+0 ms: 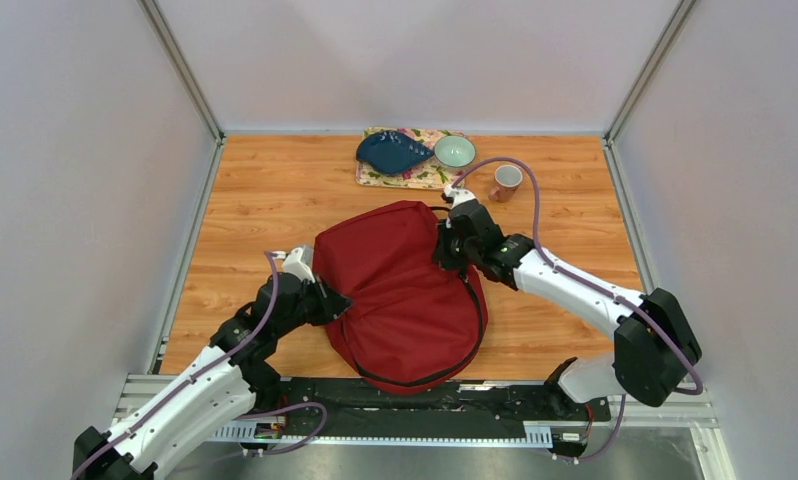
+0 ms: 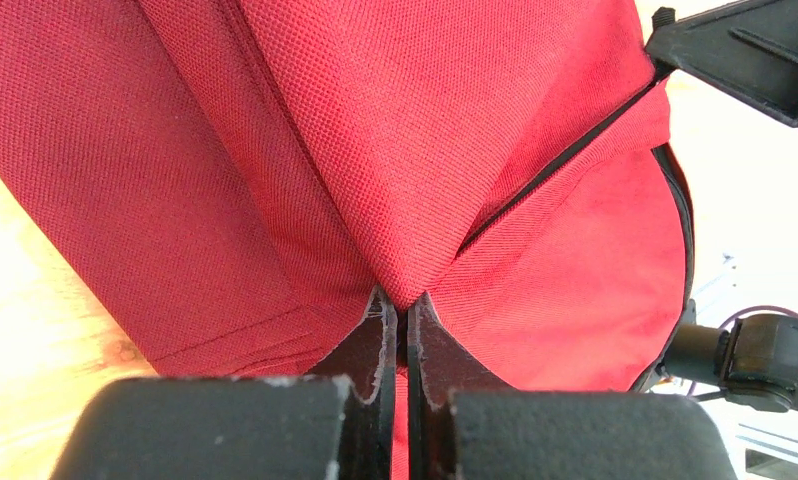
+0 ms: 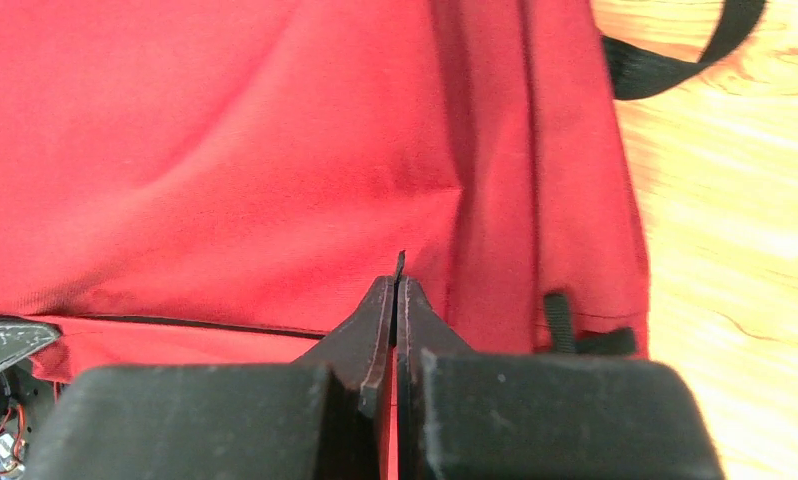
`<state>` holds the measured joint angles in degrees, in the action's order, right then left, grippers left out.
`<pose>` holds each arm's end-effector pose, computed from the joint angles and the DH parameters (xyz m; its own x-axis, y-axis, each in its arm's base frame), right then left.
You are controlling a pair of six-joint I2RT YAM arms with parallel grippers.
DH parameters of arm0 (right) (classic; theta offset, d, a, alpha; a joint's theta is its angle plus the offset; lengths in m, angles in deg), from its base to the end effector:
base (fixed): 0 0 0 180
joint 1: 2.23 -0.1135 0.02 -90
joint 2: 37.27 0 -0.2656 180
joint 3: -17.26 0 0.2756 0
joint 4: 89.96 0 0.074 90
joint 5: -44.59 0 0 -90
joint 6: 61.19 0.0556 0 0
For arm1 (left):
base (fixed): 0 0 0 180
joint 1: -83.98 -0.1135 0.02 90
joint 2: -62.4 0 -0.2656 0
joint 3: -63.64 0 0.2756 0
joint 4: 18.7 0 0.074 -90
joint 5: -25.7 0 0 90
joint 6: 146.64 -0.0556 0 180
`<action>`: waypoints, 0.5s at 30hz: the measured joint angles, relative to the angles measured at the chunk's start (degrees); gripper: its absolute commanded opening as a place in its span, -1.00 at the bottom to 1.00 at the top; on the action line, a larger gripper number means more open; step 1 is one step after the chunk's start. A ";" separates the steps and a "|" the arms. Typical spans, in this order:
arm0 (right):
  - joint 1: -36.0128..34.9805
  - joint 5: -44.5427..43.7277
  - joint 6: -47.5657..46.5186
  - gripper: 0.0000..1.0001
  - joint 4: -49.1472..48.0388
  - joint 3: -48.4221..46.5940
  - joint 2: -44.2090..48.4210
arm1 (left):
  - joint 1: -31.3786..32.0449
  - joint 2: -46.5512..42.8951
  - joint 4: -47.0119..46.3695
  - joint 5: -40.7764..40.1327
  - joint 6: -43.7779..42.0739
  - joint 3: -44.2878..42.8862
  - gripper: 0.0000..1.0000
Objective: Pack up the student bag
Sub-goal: Zip the student bag at the center of the board.
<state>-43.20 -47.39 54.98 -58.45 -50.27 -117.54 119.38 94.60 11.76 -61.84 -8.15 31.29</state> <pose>0.2555 0.2193 0.2241 -0.7536 -0.0707 -0.6535 -0.3390 0.8936 0.2943 0.1475 -0.1078 0.1904 -0.7286 -0.4000 -0.5559 0.0955 0.7444 -0.6608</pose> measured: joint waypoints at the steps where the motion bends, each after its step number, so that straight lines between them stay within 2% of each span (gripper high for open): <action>1: 0.66 -0.04 -0.07 -1.00 0.09 0.37 0.44 | 0.00 -0.24 0.28 -0.02 -0.07 0.00 -1.00; 15: 3.04 1.27 -0.11 -1.00 -0.20 4.94 4.70 | 0.15 -1.18 2.58 -0.81 -1.75 -1.20 -1.00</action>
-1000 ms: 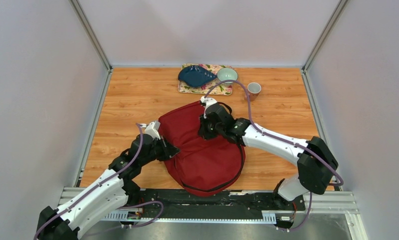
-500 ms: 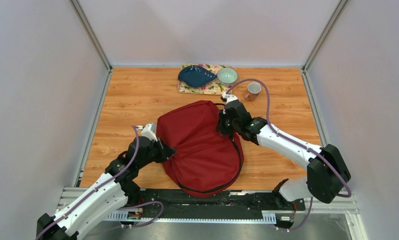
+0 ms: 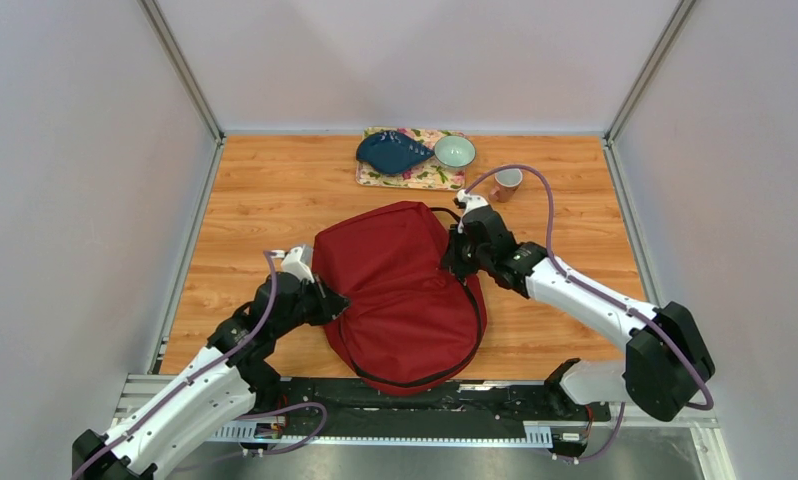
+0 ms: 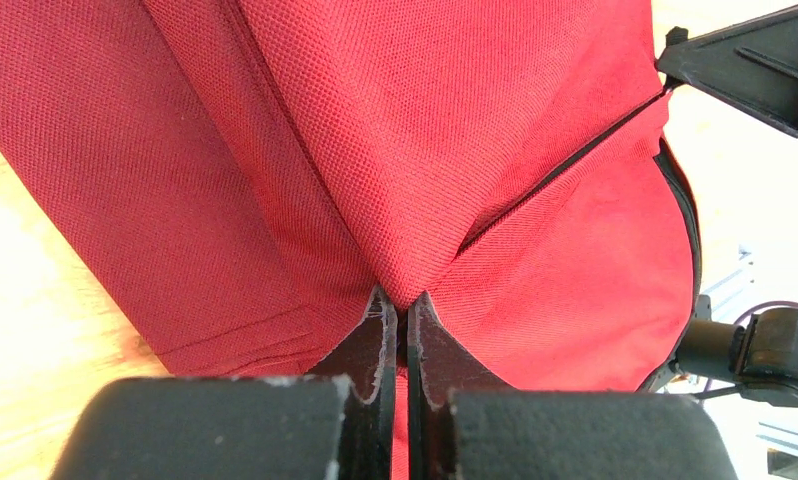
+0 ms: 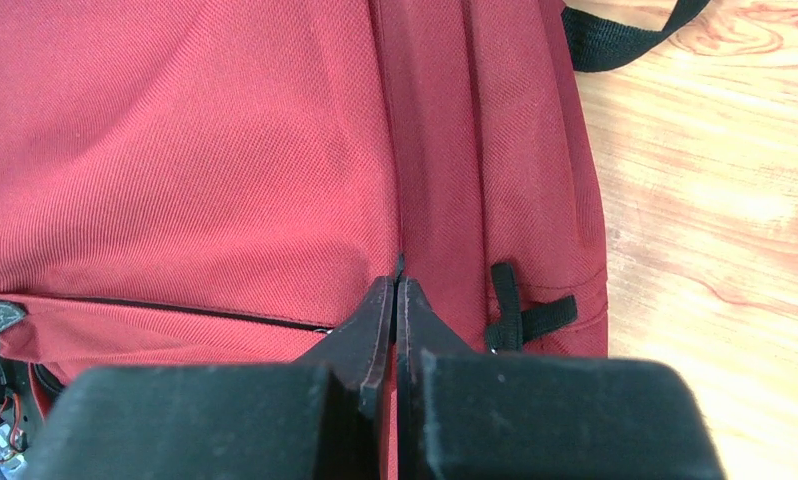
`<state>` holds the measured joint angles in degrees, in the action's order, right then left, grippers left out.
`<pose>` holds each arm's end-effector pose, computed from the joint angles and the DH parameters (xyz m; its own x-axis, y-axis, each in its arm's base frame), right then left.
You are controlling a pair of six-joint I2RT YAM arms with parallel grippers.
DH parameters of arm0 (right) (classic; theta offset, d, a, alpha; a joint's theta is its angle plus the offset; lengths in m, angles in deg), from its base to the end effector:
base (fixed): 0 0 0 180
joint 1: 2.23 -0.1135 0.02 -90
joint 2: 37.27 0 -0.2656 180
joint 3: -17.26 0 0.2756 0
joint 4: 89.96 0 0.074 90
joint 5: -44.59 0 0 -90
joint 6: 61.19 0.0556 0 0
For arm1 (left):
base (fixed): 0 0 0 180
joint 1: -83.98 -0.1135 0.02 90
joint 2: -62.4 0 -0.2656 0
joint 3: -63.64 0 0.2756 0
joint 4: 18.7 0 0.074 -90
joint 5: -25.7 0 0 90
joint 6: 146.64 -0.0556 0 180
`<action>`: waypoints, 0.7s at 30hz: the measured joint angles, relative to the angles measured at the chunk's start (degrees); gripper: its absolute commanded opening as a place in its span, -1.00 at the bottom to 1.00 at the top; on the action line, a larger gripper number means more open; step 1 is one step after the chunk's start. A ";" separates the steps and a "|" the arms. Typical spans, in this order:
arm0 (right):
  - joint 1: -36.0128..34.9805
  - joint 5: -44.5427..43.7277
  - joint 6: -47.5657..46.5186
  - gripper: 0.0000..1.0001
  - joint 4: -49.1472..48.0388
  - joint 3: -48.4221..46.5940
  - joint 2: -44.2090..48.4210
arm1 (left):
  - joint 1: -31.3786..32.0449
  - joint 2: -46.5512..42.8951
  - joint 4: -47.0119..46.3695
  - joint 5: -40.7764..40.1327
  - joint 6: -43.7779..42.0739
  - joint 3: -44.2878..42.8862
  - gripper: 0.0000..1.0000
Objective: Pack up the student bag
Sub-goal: Zip the student bag at the center of the board.
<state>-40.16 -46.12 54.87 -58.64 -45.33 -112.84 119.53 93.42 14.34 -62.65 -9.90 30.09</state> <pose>0.2490 0.1932 0.2183 -0.7618 -0.0368 -0.6467 -0.3039 0.9020 0.3066 0.1450 -0.1056 0.1968 -0.7210 -0.3795 -0.5798 0.1113 0.7624 -0.6374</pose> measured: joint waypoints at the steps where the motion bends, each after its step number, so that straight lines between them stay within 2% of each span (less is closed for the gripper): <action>1: 0.04 0.15 0.04 -1.00 -0.26 0.42 0.39 | 0.00 0.28 0.00 0.00 -0.17 -0.07 -1.00; 7: 0.24 0.55 0.94 -1.00 -0.94 4.04 5.20 | -0.04 5.07 -0.55 0.66 -2.47 -2.34 -1.00; 12: 0.92 -0.87 1.57 -0.98 -0.31 6.43 9.18 | -3.39 16.33 -0.13 4.92 -8.04 -11.41 -1.00; 14: 1.01 -1.22 1.79 -0.61 -0.04 6.99 10.10 | -6.34 20.65 -0.61 7.98 -9.77 -14.71 -1.00; 15: 1.01 -1.42 1.99 -0.47 0.35 7.06 10.32 | -7.80 22.88 -1.16 9.73 -10.45 -16.24 -0.85; 16: 1.01 -1.86 2.10 -0.07 0.79 7.06 10.40 | -8.81 24.57 -1.55 10.80 -10.99 -17.25 -0.72; 17: 1.11 -2.32 2.23 0.10 1.27 7.06 10.45 | -9.60 26.38 -1.73 11.85 -11.47 -18.29 -0.61; 19: 1.44 -3.34 2.40 0.33 2.45 7.06 10.49 | -10.60 29.51 -2.34 13.92 -12.11 -20.11 -0.24; 21: 1.95 -4.15 1.99 0.43 3.93 7.06 11.13 | -10.95 30.60 -3.39 15.32 -12.11 -20.33 0.13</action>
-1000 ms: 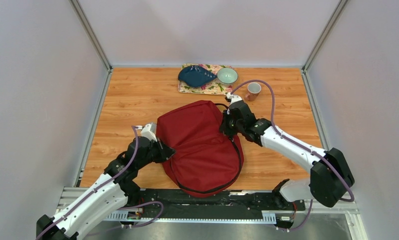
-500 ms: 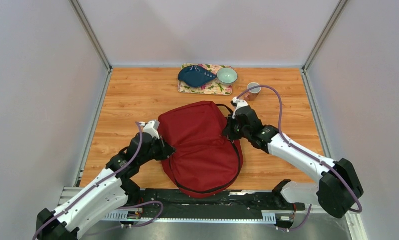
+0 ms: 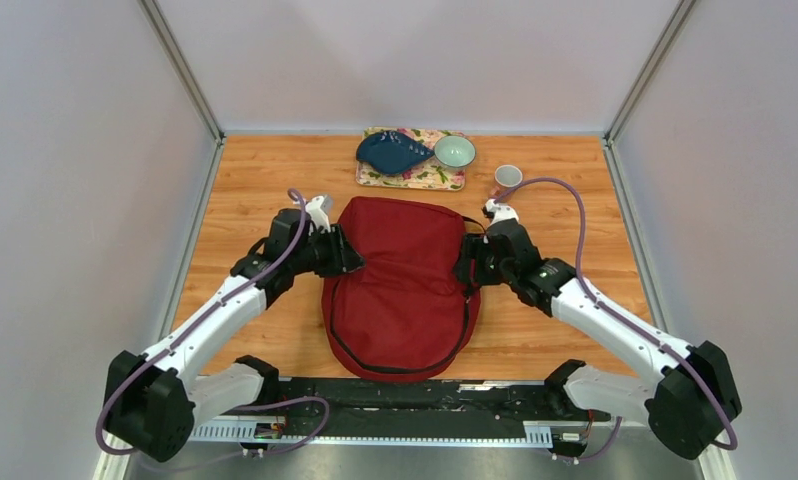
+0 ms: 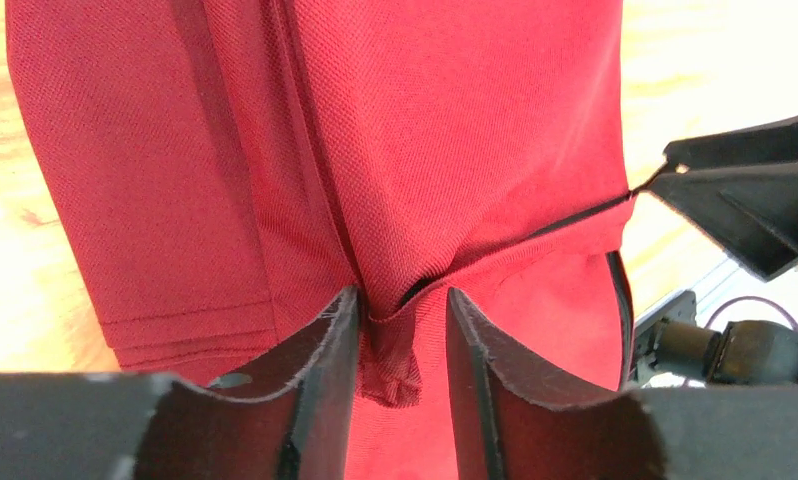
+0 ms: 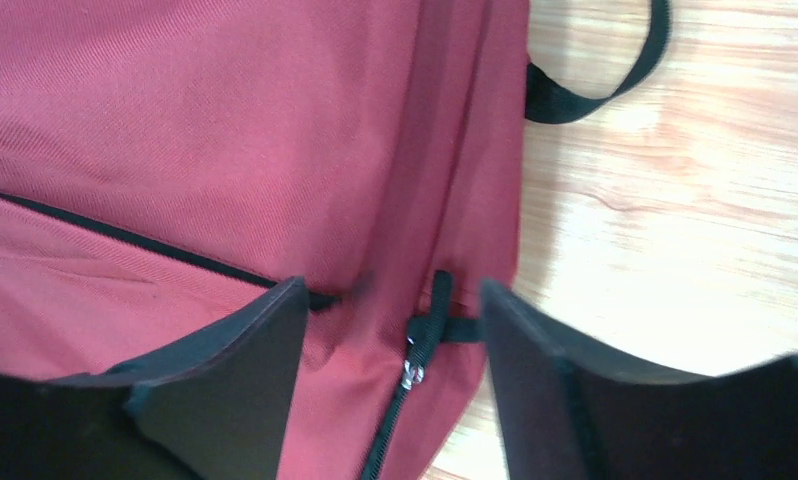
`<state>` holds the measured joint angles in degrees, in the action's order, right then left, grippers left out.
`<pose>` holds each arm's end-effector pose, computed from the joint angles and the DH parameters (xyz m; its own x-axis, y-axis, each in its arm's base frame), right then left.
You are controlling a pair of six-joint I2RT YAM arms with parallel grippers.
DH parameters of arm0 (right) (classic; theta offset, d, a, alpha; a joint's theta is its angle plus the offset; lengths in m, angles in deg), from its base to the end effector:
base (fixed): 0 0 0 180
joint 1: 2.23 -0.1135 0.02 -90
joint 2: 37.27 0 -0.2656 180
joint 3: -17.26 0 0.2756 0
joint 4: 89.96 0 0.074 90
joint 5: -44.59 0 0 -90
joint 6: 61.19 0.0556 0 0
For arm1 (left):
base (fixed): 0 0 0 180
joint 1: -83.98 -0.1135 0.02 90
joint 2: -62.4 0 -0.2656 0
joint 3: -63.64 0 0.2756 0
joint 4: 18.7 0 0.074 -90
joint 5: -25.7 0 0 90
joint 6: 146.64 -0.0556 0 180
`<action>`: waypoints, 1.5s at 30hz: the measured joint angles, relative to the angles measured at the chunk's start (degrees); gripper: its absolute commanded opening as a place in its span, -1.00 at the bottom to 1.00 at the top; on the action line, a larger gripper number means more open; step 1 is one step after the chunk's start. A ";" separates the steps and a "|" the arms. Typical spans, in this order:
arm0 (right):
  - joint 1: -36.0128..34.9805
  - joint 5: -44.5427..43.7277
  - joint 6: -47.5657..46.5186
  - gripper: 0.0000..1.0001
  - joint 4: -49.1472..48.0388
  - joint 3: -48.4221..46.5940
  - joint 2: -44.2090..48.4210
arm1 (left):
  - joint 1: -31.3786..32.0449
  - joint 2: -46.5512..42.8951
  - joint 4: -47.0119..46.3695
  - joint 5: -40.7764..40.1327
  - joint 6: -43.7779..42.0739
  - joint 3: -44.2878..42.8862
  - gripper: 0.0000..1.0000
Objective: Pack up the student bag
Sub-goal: Zip the student bag at the center of the board, then adjust the student bag at the center of the board.
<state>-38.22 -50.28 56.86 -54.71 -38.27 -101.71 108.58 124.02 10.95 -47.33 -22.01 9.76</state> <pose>0.2216 0.1551 0.2203 -0.7496 0.0346 -0.6609 -0.2082 0.9356 0.2852 0.2368 -0.1263 0.2328 -0.8004 -0.2313 -0.5530 0.1874 0.7798 -0.5973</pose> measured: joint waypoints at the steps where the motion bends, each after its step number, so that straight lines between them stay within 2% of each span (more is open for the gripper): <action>1: 0.22 -0.46 -0.20 0.45 0.90 0.00 0.83 | -0.04 -0.22 -0.59 0.52 0.39 0.35 0.22; 3: 0.57 -1.14 -0.42 0.46 2.21 0.00 2.91 | -0.04 -2.51 -1.84 0.55 1.03 2.32 0.41; 6: 0.83 -1.29 -0.42 0.47 4.24 0.04 6.40 | -0.04 -9.20 -1.44 -0.63 1.84 6.62 0.49; 12: 0.94 3.58 1.92 0.48 4.44 4.37 10.64 | 0.02 -20.72 4.26 -4.85 2.05 9.51 0.52; 16: 0.94 8.66 4.96 0.48 4.26 9.33 9.99 | 0.02 -24.17 6.91 -6.99 2.08 12.02 0.51; 20: 0.94 11.28 7.02 0.45 3.69 10.47 6.93 | 0.02 -24.74 7.37 -5.77 2.78 17.42 0.43; 24: 0.94 13.07 8.33 0.32 1.57 10.45 3.91 | 0.00 -23.58 2.89 -1.97 5.44 23.54 0.28; 26: 0.92 13.68 8.83 0.19 0.63 10.29 2.62 | -0.04 -21.14 -0.68 -0.15 6.67 25.07 0.26; 31: 1.11 14.01 9.27 0.14 0.31 7.65 -1.40 | -0.04 -11.72 -8.26 4.55 8.15 24.15 0.25; 35: 1.62 13.97 9.18 0.14 0.66 4.44 -3.87 | -0.04 -4.48 -10.86 7.34 8.07 18.86 0.24; 38: 2.67 13.92 8.68 0.18 1.07 2.01 -5.07 | -0.04 -0.55 -11.80 8.90 7.48 12.87 0.26; 43: 5.90 13.94 6.69 0.48 1.44 -0.76 -5.31 | 0.00 0.76 -9.88 8.61 4.52 5.81 0.44; 45: 7.45 13.55 5.77 0.51 2.21 -1.57 -5.05 | 0.00 0.46 -8.11 6.95 3.02 4.37 0.51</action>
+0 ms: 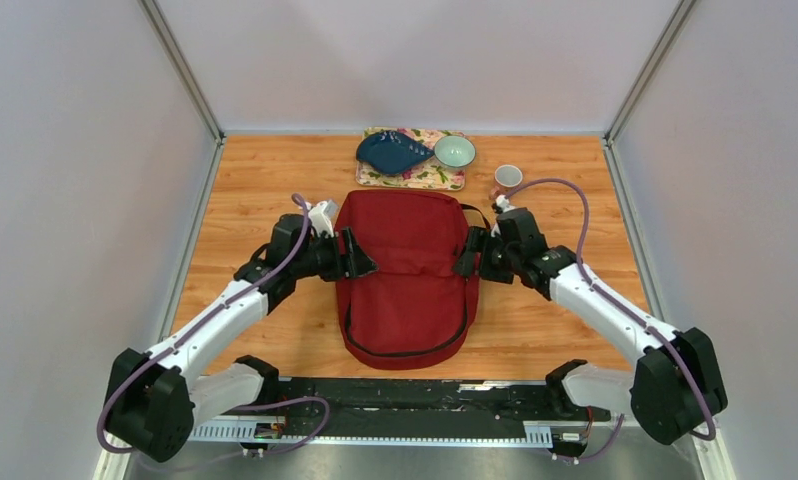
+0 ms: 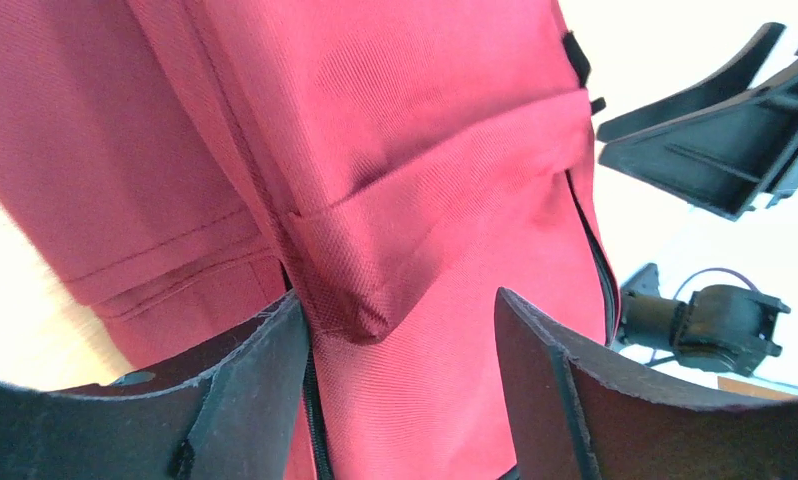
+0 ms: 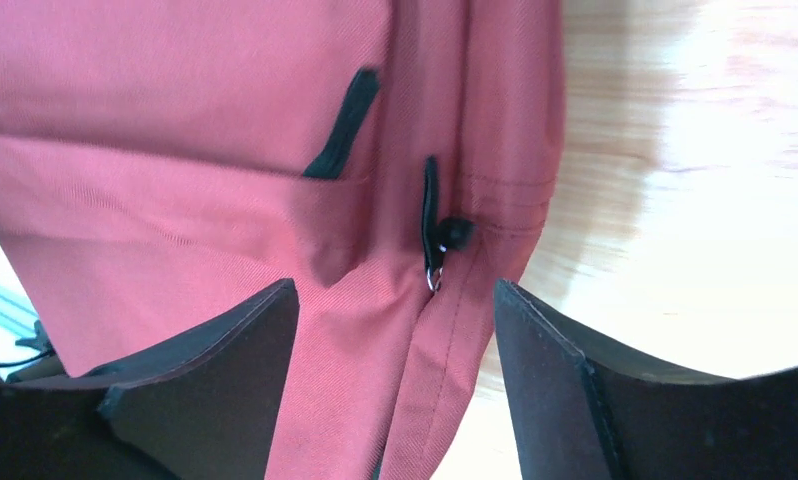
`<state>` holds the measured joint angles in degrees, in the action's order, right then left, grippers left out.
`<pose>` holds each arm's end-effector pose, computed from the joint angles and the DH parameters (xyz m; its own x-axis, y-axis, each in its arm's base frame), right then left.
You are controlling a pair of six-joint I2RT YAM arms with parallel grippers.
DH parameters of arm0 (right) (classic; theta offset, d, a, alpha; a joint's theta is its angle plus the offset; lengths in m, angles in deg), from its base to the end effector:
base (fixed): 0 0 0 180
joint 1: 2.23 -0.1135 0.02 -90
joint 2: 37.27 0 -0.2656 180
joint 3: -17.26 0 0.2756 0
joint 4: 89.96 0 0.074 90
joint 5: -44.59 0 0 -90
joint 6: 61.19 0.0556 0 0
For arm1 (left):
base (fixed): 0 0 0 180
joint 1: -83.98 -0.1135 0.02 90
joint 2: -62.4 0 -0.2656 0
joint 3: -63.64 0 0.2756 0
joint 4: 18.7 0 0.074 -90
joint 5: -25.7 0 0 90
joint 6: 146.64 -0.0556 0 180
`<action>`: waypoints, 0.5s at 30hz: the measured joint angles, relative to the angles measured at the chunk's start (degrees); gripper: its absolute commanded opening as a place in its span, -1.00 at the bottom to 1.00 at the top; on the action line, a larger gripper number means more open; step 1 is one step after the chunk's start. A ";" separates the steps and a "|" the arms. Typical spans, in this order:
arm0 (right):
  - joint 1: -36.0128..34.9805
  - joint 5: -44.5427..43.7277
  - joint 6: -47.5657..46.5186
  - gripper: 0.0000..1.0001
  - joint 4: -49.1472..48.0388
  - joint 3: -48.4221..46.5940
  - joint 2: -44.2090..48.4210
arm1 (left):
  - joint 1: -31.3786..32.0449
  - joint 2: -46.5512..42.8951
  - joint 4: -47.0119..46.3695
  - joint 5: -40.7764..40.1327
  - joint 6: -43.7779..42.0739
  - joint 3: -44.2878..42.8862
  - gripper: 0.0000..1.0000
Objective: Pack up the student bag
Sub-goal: Adjust the student bag at the center of the board.
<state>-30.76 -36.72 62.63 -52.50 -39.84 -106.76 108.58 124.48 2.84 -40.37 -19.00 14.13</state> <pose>0.2414 0.1408 0.2046 -0.8683 0.1542 -0.4714 -0.0896 0.8861 0.4548 0.2343 -0.1321 0.2182 -0.8226 -0.2373 -0.5167 0.2317 0.6900 -0.6858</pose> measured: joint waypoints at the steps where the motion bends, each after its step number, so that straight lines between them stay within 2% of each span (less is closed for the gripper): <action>1: 0.98 -0.33 -0.68 0.53 0.50 -0.11 0.50 | 0.00 -0.52 0.72 -0.90 -0.57 -0.11 0.55; 8: 7.91 -3.74 -4.15 0.61 5.29 -0.07 9.88 | 0.00 -11.89 7.39 -13.07 -2.25 1.88 0.60; 11: 9.01 -6.29 -5.53 0.63 6.32 0.35 15.76 | 0.02 -16.81 10.82 -19.28 -2.23 3.21 0.61; 15: 9.11 -10.21 -6.56 0.64 7.04 1.22 21.51 | 0.00 -18.58 15.06 -27.04 -2.38 3.32 0.61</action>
<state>-21.65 -46.93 56.07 -45.46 -38.62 -85.26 108.58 105.90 17.90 -67.41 -21.38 17.46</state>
